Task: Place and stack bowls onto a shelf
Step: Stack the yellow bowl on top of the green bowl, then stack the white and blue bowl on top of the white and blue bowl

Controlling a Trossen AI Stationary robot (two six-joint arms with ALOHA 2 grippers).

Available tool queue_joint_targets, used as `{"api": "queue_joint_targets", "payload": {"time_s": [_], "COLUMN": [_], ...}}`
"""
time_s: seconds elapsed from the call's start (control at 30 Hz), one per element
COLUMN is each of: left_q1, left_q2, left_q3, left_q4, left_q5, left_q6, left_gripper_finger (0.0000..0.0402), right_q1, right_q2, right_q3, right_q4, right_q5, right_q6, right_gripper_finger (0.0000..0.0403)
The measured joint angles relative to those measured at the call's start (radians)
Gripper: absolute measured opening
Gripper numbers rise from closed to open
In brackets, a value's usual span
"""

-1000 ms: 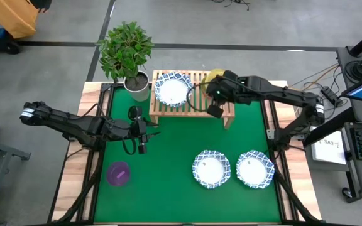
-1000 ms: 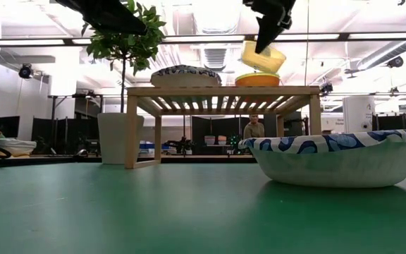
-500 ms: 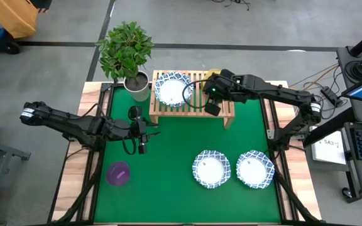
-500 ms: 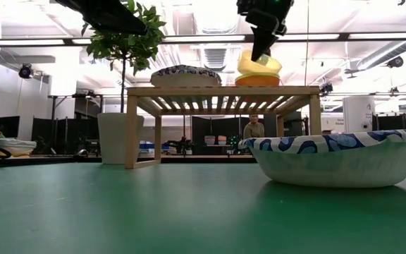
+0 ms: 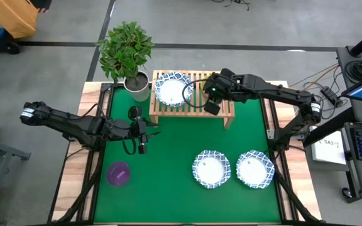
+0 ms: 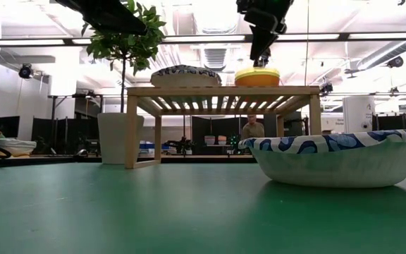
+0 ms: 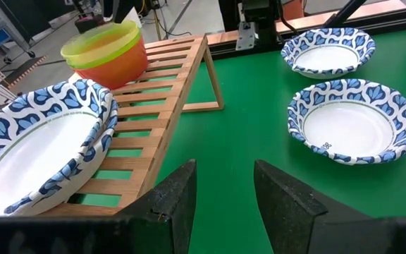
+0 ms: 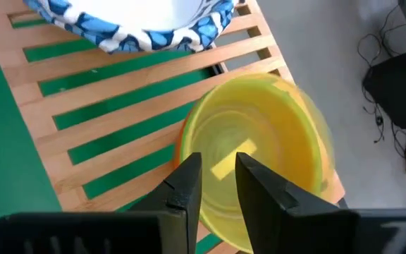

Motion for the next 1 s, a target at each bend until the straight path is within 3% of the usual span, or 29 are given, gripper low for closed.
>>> {"api": "queue_joint_targets", "payload": {"time_s": [0.23,0.47,0.77,1.0], "left_q1": [0.0,0.0,0.0,0.0], "left_q2": [0.0,0.0,0.0,0.0], "left_q3": [0.0,-0.002,-0.002,-0.002], "left_q4": [0.0,-0.005,-0.004,-0.003], "left_q5": [0.0,0.0,0.0,0.0], "left_q6": [0.0,-0.008,-0.075,-0.119], "left_gripper_finger": [0.0125,0.0125,0.0125,0.0125], "right_q1": [0.033,0.168,0.412,0.524], "right_q2": [-0.041,-0.13,-0.261,-0.347], "right_q3": [-0.003,-0.094,-0.345,-0.599], "right_q4": [0.01,0.07,0.334,0.591], "right_q5": [-0.001,-0.003,-0.001,-0.018], "right_q6": [0.069,0.14,0.163,0.195], "right_gripper_finger": [0.0079,0.0079,0.0079,0.0079]}}
